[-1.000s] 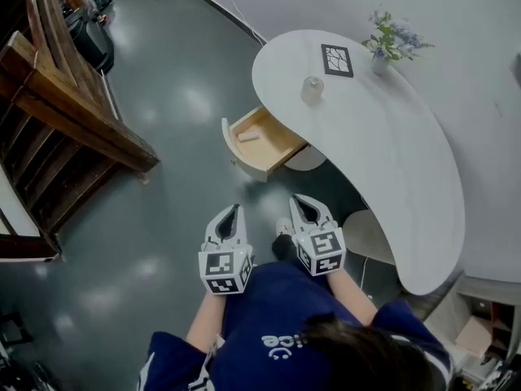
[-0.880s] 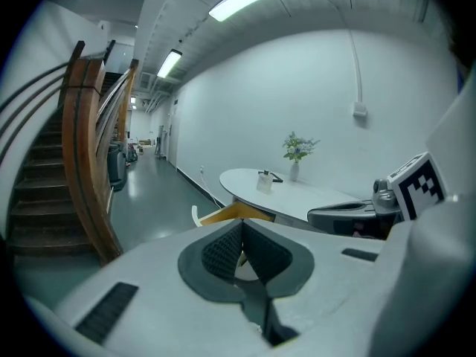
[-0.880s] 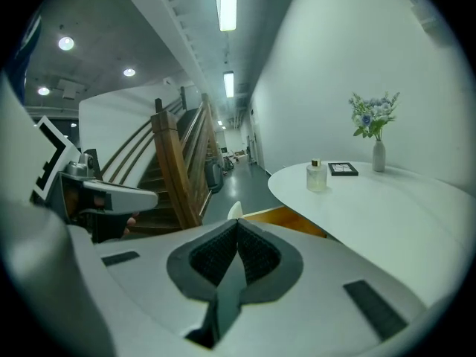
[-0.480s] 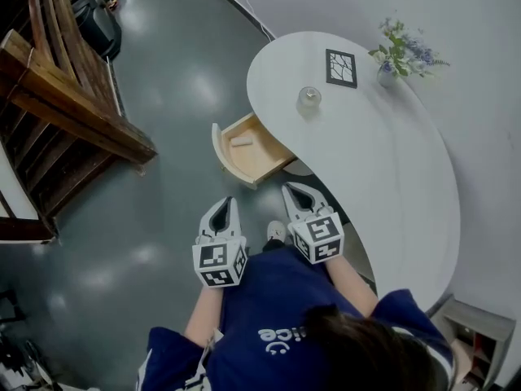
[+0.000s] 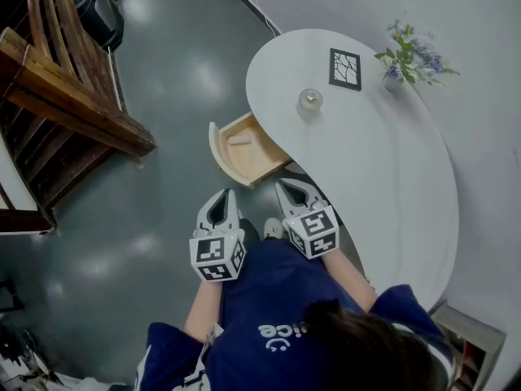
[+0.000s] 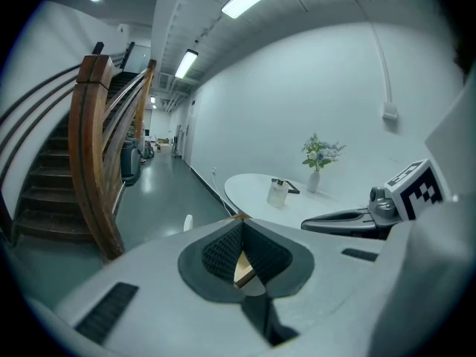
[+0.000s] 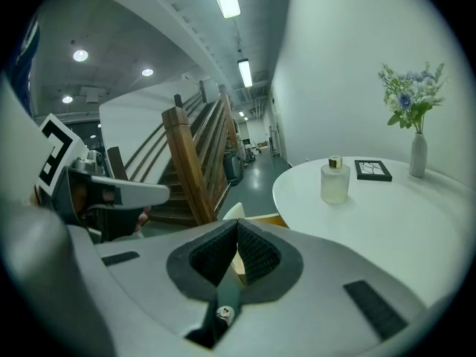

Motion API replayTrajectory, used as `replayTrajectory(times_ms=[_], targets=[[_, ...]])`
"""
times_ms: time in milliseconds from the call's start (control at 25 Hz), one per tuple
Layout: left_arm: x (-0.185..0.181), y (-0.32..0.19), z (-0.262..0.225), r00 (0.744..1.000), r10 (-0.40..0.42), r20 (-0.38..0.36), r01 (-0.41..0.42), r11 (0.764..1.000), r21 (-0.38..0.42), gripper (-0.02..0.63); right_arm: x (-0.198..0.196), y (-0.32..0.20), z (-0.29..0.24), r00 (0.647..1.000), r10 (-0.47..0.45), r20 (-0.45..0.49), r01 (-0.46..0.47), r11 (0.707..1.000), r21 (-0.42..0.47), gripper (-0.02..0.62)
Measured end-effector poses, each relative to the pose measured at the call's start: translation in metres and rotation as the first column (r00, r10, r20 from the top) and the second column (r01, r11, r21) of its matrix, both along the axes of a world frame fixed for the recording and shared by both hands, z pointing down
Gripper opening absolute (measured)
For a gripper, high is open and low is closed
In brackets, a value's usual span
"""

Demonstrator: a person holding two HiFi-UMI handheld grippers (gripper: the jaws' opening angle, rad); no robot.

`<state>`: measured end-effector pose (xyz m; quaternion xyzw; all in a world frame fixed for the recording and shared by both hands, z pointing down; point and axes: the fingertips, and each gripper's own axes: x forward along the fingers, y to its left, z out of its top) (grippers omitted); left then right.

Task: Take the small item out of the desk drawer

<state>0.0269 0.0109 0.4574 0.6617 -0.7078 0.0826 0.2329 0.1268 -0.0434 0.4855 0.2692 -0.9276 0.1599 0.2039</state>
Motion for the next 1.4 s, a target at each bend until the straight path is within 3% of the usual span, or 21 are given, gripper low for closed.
replayTrajectory(times_ms=[240,440,840,1400], targets=[[-0.028,-0.025,0.005,1.000,-0.004,0.000,0.004,1.000,-0.004,0.003,-0.015,-0.013,0.000,1.000,-0.006,-0.023,0.006,1.000,0.001,0.008],[-0.044,-0.052,0.003,0.998,0.049,0.029,-0.049,0.999,-0.008,0.003,-0.036,-0.033,-0.001,0.999,-0.001,-0.050,0.000,1.000,-0.006,0.008],[-0.089,-0.102,0.011,0.989,0.144,0.013,-0.144,0.989,-0.019,0.003,-0.085,-0.065,0.015,0.990,0.031,-0.141,-0.037,0.998,-0.042,0.008],[-0.139,-0.133,0.032,0.967,0.244,-0.076,-0.246,0.969,-0.023,0.003,-0.143,-0.093,0.056,0.958,0.031,-0.284,-0.060,0.994,-0.092,0.009]])
